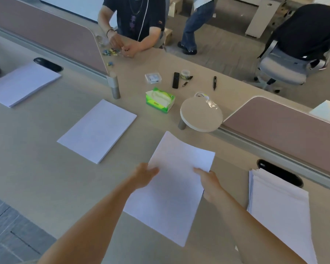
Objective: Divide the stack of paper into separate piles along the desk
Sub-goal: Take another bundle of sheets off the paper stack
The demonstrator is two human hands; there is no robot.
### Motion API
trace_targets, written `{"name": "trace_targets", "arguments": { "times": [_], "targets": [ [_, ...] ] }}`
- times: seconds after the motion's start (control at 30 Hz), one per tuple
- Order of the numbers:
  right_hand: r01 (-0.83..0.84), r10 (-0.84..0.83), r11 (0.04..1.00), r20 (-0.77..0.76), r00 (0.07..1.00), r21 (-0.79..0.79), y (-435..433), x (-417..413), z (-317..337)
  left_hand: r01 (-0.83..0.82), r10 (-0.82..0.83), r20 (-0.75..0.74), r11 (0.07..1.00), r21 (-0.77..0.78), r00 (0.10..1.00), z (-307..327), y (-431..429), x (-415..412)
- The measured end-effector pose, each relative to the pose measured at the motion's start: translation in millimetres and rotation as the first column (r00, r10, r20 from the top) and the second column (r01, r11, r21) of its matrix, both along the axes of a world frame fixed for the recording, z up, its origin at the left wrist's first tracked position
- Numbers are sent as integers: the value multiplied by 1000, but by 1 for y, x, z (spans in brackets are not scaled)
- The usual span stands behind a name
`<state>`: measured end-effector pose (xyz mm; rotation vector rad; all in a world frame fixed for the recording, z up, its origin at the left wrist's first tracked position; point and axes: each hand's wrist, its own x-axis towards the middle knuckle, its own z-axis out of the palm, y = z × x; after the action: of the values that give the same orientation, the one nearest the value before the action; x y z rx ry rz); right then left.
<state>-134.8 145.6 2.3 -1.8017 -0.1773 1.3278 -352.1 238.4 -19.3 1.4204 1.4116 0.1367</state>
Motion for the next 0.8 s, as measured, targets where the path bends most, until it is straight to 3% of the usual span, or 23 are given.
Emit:
{"name": "trace_targets", "arguments": {
  "times": [0.17, 0.3, 0.5, 0.8],
  "targets": [
    [60, -64, 997, -110, 992, -37, 33, 14, -28, 10, -20, -123, 997, -78, 992, -27, 41, 8],
    [80, -83, 995, -54, 995, -61, 55, 21, -50, -16, 0, -157, 995, -99, 988, -47, 61, 23],
    [64, -68, 992, -34, 997, -105, 80, 26, -80, 77, -61, -318, 996, 36, 946, -54, 79, 45],
    [8, -12, 998, -77, 997, -57, 136, 4, -79, 65, 26, -476, 983, 173, 879, -43, 123, 32]
  ]
}}
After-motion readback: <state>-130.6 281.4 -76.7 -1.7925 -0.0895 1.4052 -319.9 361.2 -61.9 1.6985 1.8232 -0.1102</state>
